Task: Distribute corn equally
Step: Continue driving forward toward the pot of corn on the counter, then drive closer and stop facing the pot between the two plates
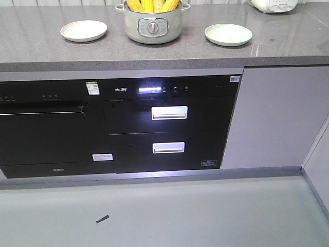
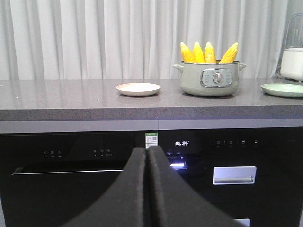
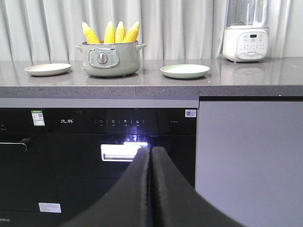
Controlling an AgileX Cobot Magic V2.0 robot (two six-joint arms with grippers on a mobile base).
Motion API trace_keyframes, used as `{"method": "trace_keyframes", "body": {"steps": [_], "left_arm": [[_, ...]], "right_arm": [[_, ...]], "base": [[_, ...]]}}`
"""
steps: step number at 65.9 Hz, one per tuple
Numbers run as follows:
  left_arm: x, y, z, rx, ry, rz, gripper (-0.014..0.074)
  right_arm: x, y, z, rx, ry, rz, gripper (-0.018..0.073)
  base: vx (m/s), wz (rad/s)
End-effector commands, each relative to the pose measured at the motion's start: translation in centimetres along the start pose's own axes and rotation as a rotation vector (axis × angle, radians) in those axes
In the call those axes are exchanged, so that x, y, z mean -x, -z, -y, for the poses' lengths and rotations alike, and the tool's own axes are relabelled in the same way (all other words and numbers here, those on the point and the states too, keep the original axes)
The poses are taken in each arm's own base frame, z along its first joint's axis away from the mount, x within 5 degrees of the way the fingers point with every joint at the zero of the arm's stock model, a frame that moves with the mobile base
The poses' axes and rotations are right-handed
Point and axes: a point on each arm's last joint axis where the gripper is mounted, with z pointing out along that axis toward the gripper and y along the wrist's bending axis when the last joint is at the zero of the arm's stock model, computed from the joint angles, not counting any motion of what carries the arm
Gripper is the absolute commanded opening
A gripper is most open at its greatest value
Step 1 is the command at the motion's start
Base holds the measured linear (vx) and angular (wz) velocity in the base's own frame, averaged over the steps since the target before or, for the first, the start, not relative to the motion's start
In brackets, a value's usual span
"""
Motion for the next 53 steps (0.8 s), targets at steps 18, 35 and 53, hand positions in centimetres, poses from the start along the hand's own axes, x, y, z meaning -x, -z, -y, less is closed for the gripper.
{"method": "trace_keyframes", "body": {"steps": [18,35,53], "left_arm": [[0.30,0.11,0.02,-0.005,0.016,0.078,-0.0006],[0.30,0.11,0.02,-0.005,0.016,0.078,-0.0006],[0.30,0.11,0.02,-0.005,0.016,0.078,-0.0006]], "right_arm": [[0.29,-0.02,-0.03,0.001,0.011,0.063,-0.0001],[0.29,-0.02,-0.03,0.001,0.011,0.063,-0.0001],[0.29,-0.02,-0.03,0.001,0.011,0.063,-0.0001]], "base": [[0.08,-0.01],[0.07,-0.01],[0.07,-0.01]]}}
